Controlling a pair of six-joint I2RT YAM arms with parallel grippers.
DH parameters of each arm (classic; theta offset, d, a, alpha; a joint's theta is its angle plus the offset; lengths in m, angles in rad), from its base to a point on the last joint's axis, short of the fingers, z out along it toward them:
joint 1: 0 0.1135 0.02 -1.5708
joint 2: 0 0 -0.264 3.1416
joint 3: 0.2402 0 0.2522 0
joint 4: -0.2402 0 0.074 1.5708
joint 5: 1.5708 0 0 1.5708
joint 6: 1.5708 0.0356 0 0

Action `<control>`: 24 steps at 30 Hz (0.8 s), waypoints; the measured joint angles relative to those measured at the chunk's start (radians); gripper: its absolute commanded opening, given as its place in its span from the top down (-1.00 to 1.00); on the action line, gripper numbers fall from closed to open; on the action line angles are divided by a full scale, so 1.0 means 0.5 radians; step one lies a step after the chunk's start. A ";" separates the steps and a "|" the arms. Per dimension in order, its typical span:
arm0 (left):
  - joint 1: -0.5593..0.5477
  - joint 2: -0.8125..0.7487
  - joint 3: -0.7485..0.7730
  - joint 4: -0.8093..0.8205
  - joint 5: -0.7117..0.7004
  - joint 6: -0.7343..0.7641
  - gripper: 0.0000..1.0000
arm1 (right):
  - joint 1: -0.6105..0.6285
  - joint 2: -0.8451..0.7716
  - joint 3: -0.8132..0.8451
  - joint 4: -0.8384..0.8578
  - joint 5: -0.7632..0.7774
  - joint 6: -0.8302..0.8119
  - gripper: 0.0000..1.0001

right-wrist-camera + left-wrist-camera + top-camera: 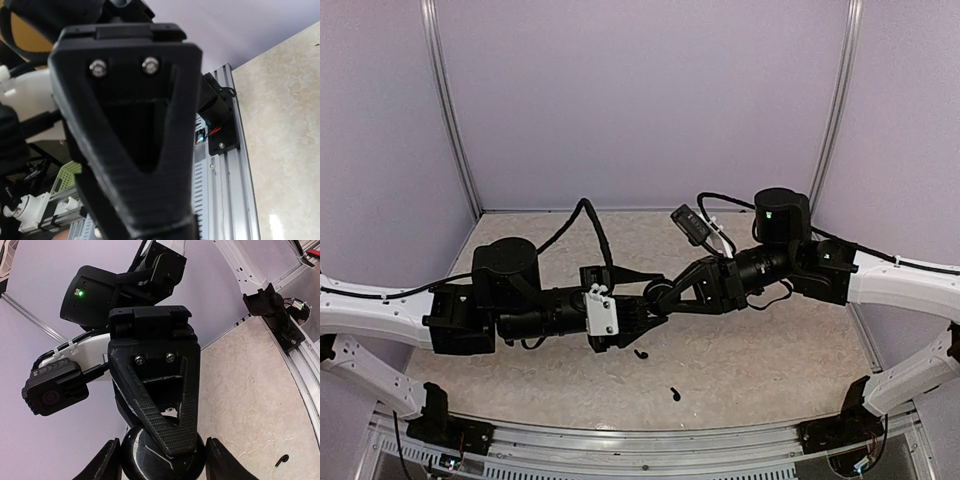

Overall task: Insert the wireless bluetooth earbuds into the charging case
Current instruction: Pass from the right arm to the left, then pass from the left arm to the right

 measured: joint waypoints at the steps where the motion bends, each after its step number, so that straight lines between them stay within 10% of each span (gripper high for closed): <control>1: 0.001 0.000 0.000 0.001 0.000 0.000 0.00 | 0.000 0.000 0.000 0.001 0.000 0.005 0.60; 24: 0.058 -0.072 0.000 -0.120 0.185 0.081 0.23 | -0.002 -0.002 -0.016 -0.001 -0.048 -0.004 0.25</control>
